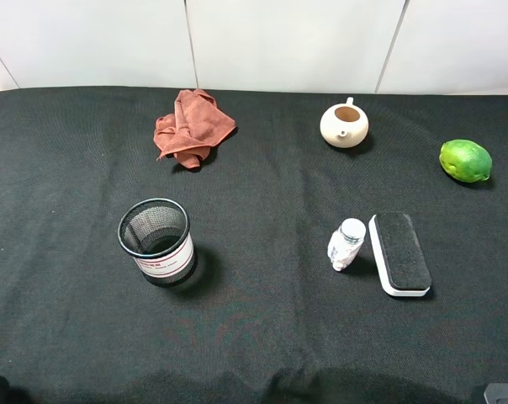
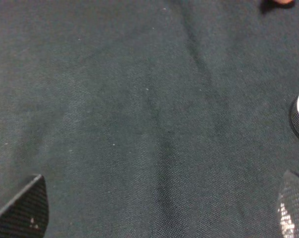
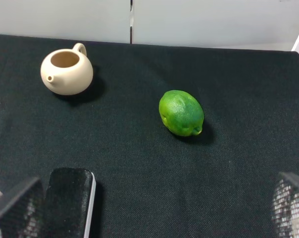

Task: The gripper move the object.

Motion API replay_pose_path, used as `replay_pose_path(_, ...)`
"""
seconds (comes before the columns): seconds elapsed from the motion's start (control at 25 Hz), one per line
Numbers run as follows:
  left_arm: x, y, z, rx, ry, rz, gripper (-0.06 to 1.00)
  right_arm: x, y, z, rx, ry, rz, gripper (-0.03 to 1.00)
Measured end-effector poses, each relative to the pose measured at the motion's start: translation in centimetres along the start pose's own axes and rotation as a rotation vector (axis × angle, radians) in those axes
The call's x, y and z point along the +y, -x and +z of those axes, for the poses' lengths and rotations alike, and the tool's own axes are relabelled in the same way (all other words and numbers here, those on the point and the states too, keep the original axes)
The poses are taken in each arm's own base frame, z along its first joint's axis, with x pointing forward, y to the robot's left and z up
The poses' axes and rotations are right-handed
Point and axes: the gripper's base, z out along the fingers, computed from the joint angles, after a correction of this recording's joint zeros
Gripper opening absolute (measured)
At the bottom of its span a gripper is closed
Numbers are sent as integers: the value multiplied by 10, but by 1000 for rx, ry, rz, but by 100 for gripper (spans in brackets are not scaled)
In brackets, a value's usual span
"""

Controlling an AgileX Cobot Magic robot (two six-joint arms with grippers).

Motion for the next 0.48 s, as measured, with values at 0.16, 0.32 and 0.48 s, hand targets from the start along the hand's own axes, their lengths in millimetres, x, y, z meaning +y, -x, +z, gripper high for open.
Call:
replay_pose_path(0.16, -3, -6, -5, -48, 42, -7, 97, 0, 0, 0, 0, 0, 0, 69)
replay_pose_path(0.32, -4, -11, -11, -93, 73, -19, 97, 0, 0, 0, 0, 0, 0, 69)
replay_pose_path(0.48, -4, -11, -11, -99, 76, -13, 97, 0, 0, 0, 0, 0, 0, 69)
